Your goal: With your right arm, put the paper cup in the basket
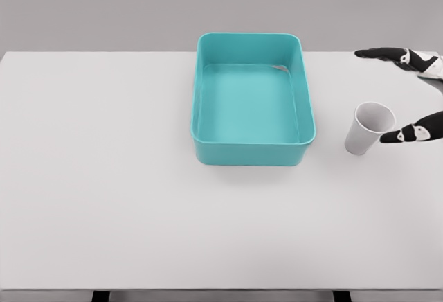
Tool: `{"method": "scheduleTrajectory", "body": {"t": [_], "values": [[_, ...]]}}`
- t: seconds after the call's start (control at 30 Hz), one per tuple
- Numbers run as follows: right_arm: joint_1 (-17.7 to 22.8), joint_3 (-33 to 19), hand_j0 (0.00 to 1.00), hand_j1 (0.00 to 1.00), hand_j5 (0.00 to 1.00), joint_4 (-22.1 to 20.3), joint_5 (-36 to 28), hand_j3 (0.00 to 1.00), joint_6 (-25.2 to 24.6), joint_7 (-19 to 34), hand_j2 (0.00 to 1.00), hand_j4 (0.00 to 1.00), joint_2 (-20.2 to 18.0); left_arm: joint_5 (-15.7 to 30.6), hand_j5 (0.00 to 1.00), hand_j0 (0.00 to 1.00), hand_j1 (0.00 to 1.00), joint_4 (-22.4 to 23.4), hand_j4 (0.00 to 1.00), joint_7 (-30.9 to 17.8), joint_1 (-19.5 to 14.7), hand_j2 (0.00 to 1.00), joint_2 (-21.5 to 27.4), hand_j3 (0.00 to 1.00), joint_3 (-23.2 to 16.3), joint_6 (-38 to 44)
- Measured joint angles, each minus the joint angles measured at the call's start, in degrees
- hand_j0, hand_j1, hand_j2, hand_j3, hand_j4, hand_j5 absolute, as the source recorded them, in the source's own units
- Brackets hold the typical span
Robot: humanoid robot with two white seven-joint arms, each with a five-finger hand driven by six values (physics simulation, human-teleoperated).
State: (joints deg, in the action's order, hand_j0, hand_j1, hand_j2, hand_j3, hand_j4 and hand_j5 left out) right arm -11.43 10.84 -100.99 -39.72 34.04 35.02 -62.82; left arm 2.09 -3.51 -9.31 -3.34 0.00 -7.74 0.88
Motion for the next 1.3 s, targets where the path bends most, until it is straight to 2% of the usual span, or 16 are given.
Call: {"method": "scheduleTrajectory", "body": {"t": [0.1,0.2,0.3,0.5,0.6,0.83,1.3], "values": [[0.00,-0.01,1.00,1.00,1.00,0.07,-1.09,1.00,-0.48,0.00,1.00,1.00,0.04,0.00,1.00,1.00,1.00,0.00,1.00,0.00,0.00,1.00,0.00,1.00,0.00,0.00],[1.23,-1.47,1.00,1.00,1.00,1.01,-2.93,1.00,-10.19,0.00,1.00,1.00,1.24,0.00,1.00,1.00,1.00,0.01,1.00,0.00,0.09,1.00,0.00,1.00,0.00,0.00],[2.02,-3.36,1.00,1.00,1.00,2.18,-3.68,1.00,-17.78,0.00,1.00,1.00,2.00,0.00,1.00,1.00,1.00,0.01,1.00,0.00,0.09,1.00,0.00,1.00,0.00,0.00],[3.69,-5.02,1.00,1.00,1.00,4.50,-4.17,1.00,-24.94,-0.01,1.00,1.00,3.22,0.00,1.00,1.00,1.00,0.00,1.00,0.00,0.00,1.00,0.00,1.00,0.00,0.00],[4.75,-5.21,1.00,1.00,1.00,5.68,-4.22,1.00,-25.87,-0.01,1.00,1.00,3.89,0.00,1.00,1.00,1.00,0.00,1.00,0.00,0.09,1.00,0.00,1.00,0.00,0.00],[9.58,-10.39,1.00,1.00,1.00,10.03,-3.77,1.00,-25.99,-0.01,1.00,1.00,10.13,0.00,1.00,1.00,1.00,0.00,1.00,0.00,0.00,1.00,0.00,1.00,0.00,0.00],[10.63,-11.66,1.00,1.00,1.00,12.47,2.04,1.00,-24.76,-0.01,1.00,1.00,15.31,0.00,1.00,1.00,1.00,0.00,1.00,0.00,0.00,1.00,0.00,1.00,0.00,0.00]]}}
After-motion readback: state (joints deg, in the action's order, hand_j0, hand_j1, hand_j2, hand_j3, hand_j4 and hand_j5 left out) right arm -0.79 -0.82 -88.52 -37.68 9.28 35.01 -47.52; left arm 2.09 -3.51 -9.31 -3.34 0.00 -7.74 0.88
